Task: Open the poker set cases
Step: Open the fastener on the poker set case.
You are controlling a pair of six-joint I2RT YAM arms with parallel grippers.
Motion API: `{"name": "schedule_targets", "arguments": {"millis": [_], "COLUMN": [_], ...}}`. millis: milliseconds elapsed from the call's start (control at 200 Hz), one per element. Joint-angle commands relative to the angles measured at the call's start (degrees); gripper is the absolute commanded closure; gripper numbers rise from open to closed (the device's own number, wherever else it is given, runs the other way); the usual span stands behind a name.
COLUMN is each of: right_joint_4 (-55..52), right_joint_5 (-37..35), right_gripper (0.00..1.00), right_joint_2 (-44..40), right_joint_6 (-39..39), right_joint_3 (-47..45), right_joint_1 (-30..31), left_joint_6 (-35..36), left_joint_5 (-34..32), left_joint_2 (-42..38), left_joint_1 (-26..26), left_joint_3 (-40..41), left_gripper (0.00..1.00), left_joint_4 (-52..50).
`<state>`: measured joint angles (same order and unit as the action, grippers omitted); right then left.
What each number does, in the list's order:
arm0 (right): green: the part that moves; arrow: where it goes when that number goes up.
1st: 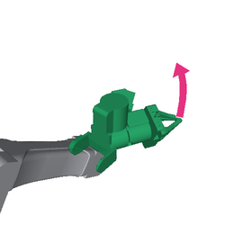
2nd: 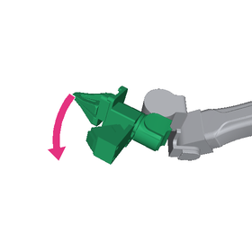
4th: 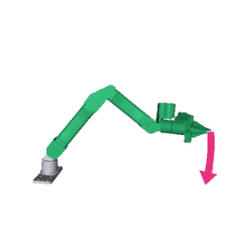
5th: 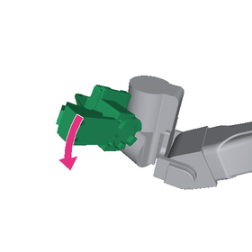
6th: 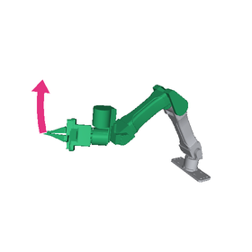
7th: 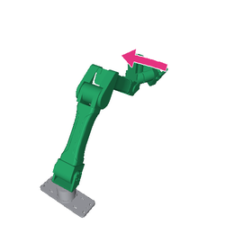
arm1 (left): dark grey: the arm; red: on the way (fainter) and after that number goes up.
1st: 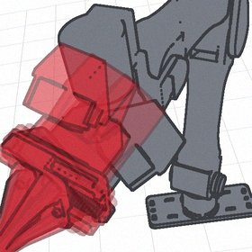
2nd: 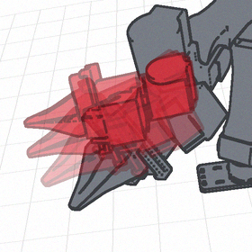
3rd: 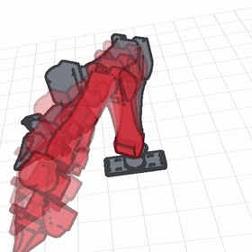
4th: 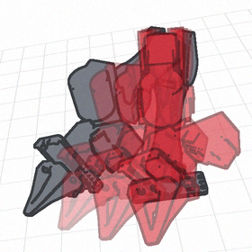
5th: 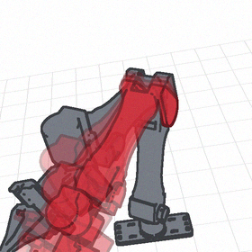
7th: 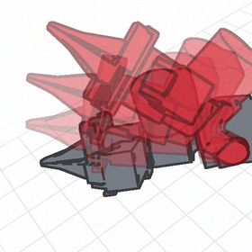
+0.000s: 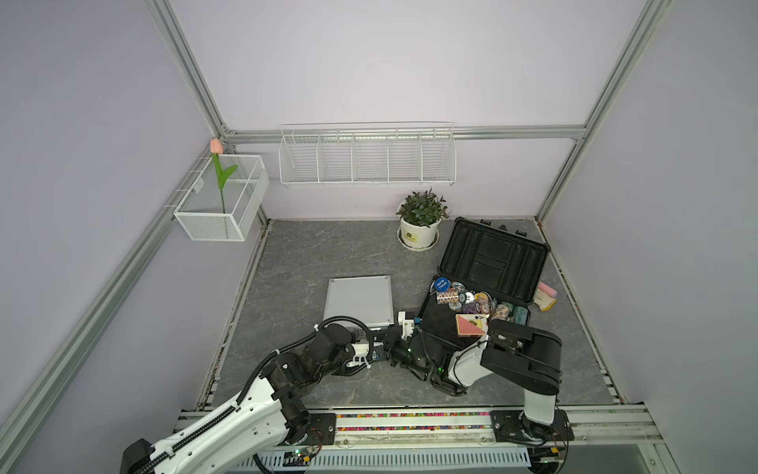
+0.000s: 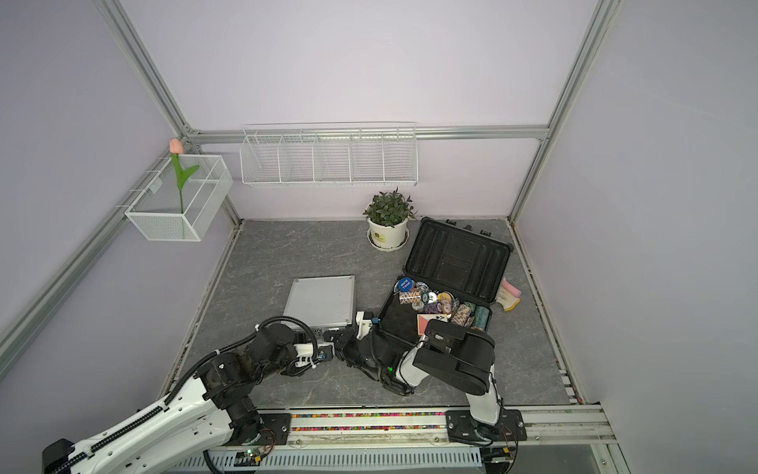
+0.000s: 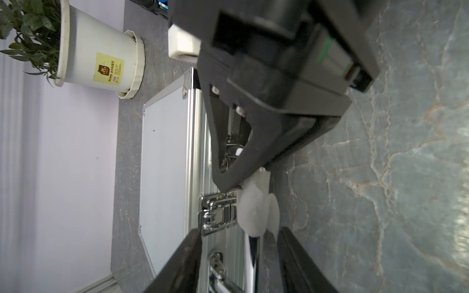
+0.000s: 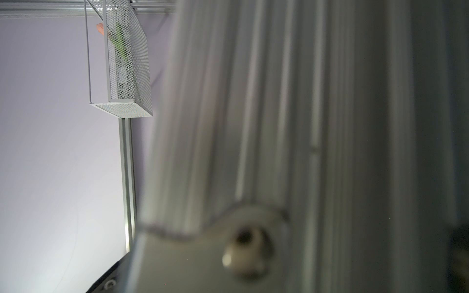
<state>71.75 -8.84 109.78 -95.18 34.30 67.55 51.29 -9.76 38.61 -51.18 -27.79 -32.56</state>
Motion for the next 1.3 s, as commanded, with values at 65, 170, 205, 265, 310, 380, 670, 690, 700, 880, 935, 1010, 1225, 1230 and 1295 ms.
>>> {"name": "schedule_targets", "arguments": {"millis": [65, 170, 205, 265, 310, 380, 670, 690, 700, 880, 935, 1010, 1225, 1230, 1295], "right_joint_4": [5.0, 4.2, 4.0, 4.5, 4.5, 3.6, 1.6, 1.5, 1.5, 1.1, 0.7, -0.3, -3.1, -3.2, -4.5], "right_joint_5": [0.1, -0.3, -0.4, -0.9, -1.0, -0.8, -0.3, -0.3, -0.3, -0.6, -0.7, -0.8, -0.2, -0.3, -0.5], "right_gripper": [0.93, 0.93, 0.93, 0.93, 0.93, 0.93, 0.93, 0.93, 0.93, 0.93, 0.93, 0.93, 0.59, 0.58, 0.47], "right_joint_2": [-3.2, -4.7, -5.1, -5.7, -6.3, -7.4, -10.5, -10.6, -10.6, -11.5, -11.8, -12.3, -13.7, -13.8, -14.9], "right_joint_6": [-11.0, -10.0, -10.0, -10.0, -10.1, -10.1, -9.0, -8.9, -8.9, -8.6, -8.4, -8.1, -7.7, -7.7, -7.4], "right_joint_3": [-0.2, -0.6, -0.9, -1.6, -2.2, -2.7, -3.3, -3.3, -3.3, -3.6, -3.8, -4.2, -6.2, -6.2, -7.2], "right_joint_1": [0.6, 0.6, 0.6, 0.6, 0.6, 0.5, 0.3, 0.3, 0.3, 0.3, 0.3, 0.3, 0.3, 0.3, 0.3], "left_joint_6": [3.7, 4.0, 4.2, 4.2, 4.4, 4.5, 4.7, 4.8, 4.8, 5.8, 6.1, 6.0, 5.1, 5.1, 4.9], "left_joint_5": [-2.4, -1.0, -1.1, -2.0, -2.4, -2.4, -3.9, -4.0, -4.1, -4.8, -4.9, -5.2, -4.2, -4.2, -3.9], "left_joint_2": [-3.0, -2.7, -2.4, -1.8, -1.2, -0.3, -0.7, -0.8, -0.9, -2.8, -3.3, -3.4, -3.5, -3.5, -3.9], "left_joint_1": [-0.4, -0.4, -0.5, -0.4, -0.5, -0.4, -0.5, -0.5, -0.6, -0.6, -0.6, -0.6, -0.8, -0.8, -0.9], "left_joint_3": [2.2, 2.4, 2.3, 2.1, 2.0, 1.8, 1.7, 1.8, 1.9, 2.7, 2.8, 2.6, 1.6, 1.5, 1.0], "left_gripper": [0.50, 0.53, 0.53, 0.55, 0.56, 0.57, 0.76, 0.77, 0.77, 0.91, 0.95, 1.00, 1.00, 1.00, 1.00], "left_joint_4": [2.7, 2.2, 2.4, 2.7, 2.8, 2.8, 5.6, 5.8, 5.9, 6.8, 7.3, 7.4, 6.9, 6.9, 6.1]}}
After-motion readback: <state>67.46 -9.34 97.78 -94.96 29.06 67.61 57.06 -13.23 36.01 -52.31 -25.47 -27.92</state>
